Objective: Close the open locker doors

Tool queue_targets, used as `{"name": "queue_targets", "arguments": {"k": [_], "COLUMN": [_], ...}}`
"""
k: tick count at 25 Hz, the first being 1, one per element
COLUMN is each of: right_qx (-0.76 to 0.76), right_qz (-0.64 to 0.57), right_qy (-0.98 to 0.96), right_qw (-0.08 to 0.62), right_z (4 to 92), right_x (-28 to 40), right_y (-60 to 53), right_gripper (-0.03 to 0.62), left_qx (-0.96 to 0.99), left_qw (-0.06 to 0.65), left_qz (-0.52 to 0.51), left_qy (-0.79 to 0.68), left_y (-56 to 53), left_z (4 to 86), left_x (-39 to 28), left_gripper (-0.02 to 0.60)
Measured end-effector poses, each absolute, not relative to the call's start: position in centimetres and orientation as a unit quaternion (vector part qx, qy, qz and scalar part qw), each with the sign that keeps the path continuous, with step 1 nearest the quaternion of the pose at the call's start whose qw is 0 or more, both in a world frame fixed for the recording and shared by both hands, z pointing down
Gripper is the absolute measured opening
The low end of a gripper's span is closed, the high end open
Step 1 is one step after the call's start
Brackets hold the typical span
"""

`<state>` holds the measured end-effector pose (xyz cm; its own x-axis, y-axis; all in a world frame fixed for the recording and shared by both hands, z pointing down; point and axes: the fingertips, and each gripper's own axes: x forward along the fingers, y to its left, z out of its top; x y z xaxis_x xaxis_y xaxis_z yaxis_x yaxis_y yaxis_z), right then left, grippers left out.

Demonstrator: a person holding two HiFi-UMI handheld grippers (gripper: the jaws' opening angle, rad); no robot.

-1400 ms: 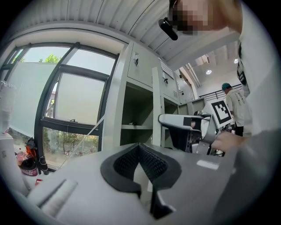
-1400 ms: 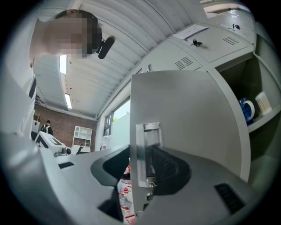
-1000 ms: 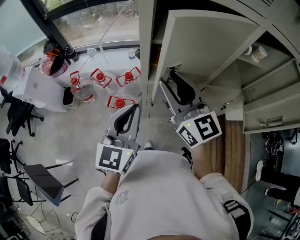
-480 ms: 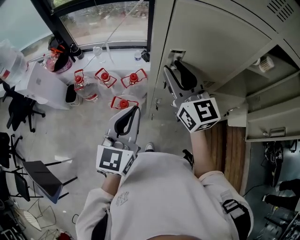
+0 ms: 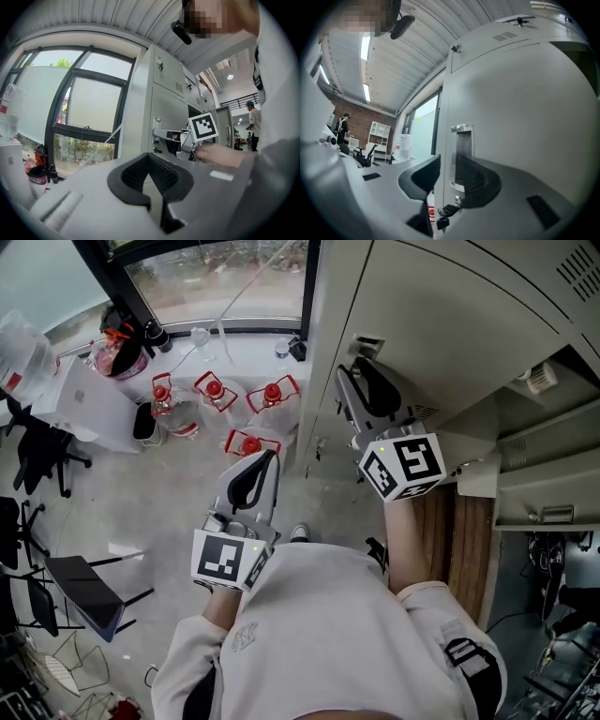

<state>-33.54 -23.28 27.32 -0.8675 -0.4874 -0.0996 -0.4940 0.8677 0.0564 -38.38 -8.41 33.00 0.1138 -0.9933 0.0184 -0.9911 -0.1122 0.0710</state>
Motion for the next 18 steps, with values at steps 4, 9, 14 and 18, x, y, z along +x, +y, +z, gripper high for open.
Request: {"name": "queue_targets", "arguments": {"k": [4, 9, 14, 18], "right_qx": [-0.254, -0.248, -0.260, -0.306], "right_qz": [0.037, 0.040, 0.044, 0.046], "right_qy": [0.966, 0.967, 0.963, 0.949], "right_qw": [0.035, 0.048, 0.062, 0.060], "right_z": [27.5, 26.4, 25.4, 25.6], "right_x": [-33.5, -32.2, -27.6, -21.8], "right_y": [-23.1, -21.2, -18.7, -18.0], "right_gripper": [0.132, 0.132, 0.132, 0.061], "left_qx": [0.749, 0.758, 0.778, 0.801], "left_qw": [0.033, 0.032, 0.029, 0.025], "left_qz": [-0.020, -0.021, -0.024, -0.021], "left_qy": [-0.662, -0.651, -0.627, -0.598], "left_y": [-8.7, -8.8, -9.6, -10.7], "left_z": [33.0, 32.9, 32.4, 32.0], "left_x": [-38.0, -37.1, -34.4, -30.4], "left_gripper": [0.008, 0.008, 0.008, 0.008]}}
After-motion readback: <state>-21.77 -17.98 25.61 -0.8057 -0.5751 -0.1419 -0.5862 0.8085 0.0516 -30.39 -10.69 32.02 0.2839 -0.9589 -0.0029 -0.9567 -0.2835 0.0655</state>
